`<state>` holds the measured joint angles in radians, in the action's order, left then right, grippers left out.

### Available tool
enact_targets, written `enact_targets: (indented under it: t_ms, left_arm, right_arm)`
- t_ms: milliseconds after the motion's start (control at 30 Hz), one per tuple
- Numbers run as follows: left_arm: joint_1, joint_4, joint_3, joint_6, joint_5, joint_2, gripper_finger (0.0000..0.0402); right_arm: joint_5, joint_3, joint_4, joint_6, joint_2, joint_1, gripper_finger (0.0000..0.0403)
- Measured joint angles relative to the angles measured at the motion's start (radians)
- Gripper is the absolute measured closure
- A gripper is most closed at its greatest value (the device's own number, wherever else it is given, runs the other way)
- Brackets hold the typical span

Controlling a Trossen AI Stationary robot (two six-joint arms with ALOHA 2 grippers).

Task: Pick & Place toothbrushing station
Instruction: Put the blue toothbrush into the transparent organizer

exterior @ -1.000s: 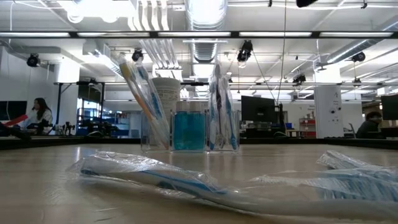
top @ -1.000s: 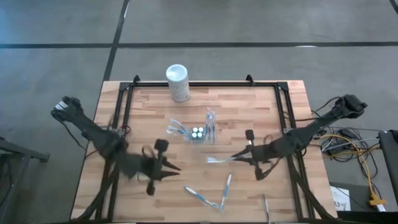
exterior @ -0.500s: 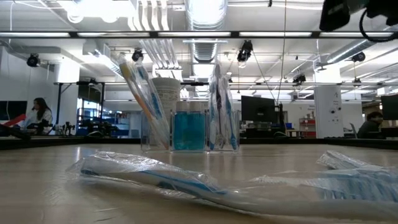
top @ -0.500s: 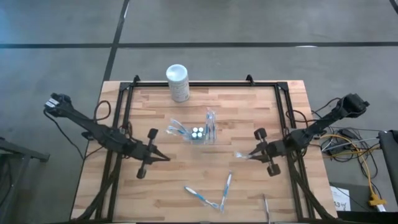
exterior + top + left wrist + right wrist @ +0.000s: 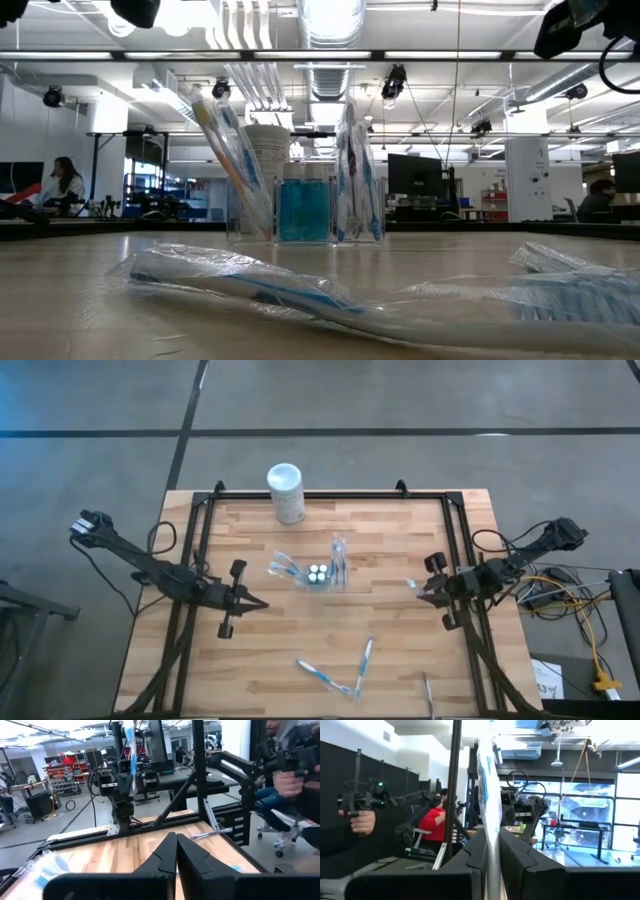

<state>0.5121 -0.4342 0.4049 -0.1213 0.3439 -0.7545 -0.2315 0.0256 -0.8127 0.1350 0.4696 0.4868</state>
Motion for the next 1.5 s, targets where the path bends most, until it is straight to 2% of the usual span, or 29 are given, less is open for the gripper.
enact_targets:
  t_ms: [267,433,533,733,933,1100,1267,1500]
  left_arm:
    - [0.000,0.016,-0.003,-0.013,-0.001,0.010,0.0396]
    - [0.000,0.011,-0.030,-0.009,-0.002,0.002,0.0393]
    - [0.000,-0.037,-0.053,-0.017,-0.001,0.002,0.0396]
    - [0.000,-0.071,-0.064,-0.050,0.003,0.002,0.0392]
    - [0.000,-0.090,-0.064,-0.001,0.119,0.002,0.0393]
    - [0.000,-0.092,-0.063,0.000,0.134,-0.014,0.0390]
    - [-0.005,-0.203,-0.025,-0.034,0.095,-0.109,0.0392]
    - [-0.016,-0.251,0.134,-0.149,0.077,-0.298,0.0391]
  right_arm:
    - [0.029,0.014,0.342,-0.023,-0.281,-0.031,0.0374]
    - [0.098,-0.017,0.366,-0.031,-0.385,-0.031,0.0374]
    - [0.099,-0.017,0.400,-0.047,-0.399,-0.032,0.0374]
    - [0.099,-0.017,0.398,-0.053,-0.377,-0.032,0.0374]
    - [0.099,-0.017,0.391,-0.015,-0.356,-0.032,0.0374]
    - [0.076,-0.017,0.375,0.006,-0.341,-0.032,0.0374]
    - [0.029,-0.017,0.256,0.025,-0.258,-0.048,0.0374]
    - [0.022,-0.016,0.046,0.041,-0.059,-0.049,0.0374]
